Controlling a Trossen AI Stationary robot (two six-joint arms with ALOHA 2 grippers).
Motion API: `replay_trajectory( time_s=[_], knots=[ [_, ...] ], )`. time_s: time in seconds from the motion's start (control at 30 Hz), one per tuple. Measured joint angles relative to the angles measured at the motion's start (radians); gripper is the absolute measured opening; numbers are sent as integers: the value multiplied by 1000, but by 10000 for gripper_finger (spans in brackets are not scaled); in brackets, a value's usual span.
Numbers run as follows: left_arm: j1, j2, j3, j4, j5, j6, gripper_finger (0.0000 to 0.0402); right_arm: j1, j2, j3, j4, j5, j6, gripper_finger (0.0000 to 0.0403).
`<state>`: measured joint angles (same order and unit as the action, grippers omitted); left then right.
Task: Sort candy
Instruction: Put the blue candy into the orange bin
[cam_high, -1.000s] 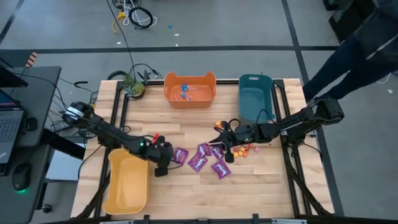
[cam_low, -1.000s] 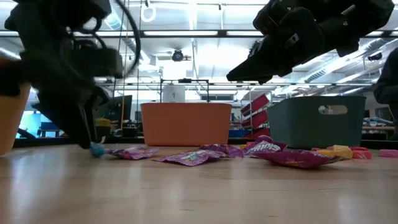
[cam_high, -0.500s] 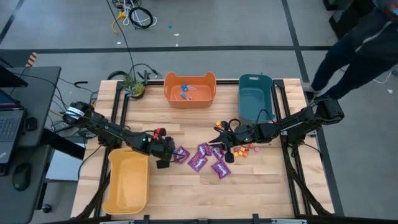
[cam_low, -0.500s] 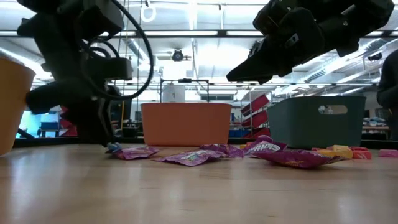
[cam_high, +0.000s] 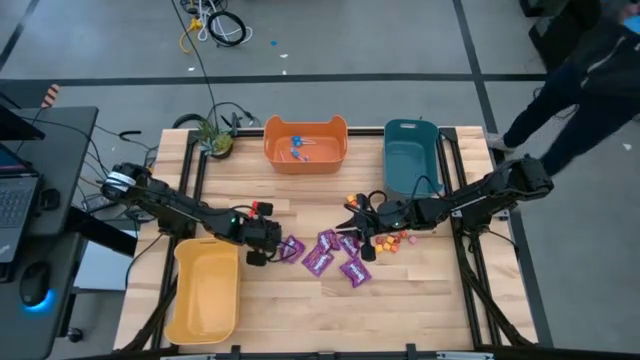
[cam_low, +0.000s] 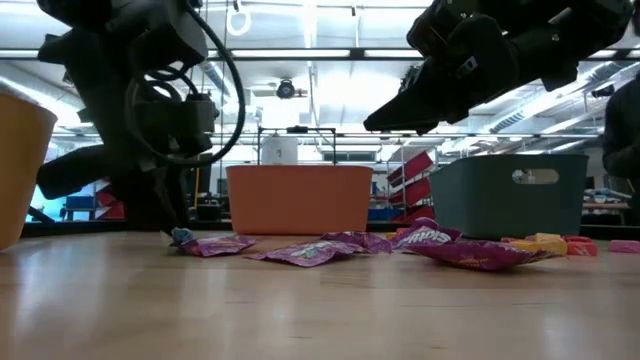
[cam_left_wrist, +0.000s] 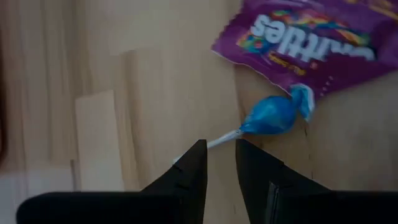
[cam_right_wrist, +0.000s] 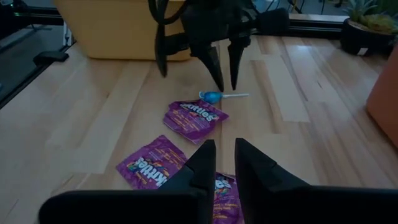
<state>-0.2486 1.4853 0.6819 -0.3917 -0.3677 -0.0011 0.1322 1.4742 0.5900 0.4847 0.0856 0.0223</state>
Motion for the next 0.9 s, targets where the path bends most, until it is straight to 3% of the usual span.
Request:
replay_trajectory(
  time_s=[0.27,0.6,0.9],
  knots=[
    [53,0,0,-1,122,188,87,-4,0,0,0,1,7,48],
    [110,1,0,50,197,430,87,-5,0,0,0,3,11,47],
    [173,1,0,49,273,492,87,-5,0,0,0,3,12,46]
  ],
)
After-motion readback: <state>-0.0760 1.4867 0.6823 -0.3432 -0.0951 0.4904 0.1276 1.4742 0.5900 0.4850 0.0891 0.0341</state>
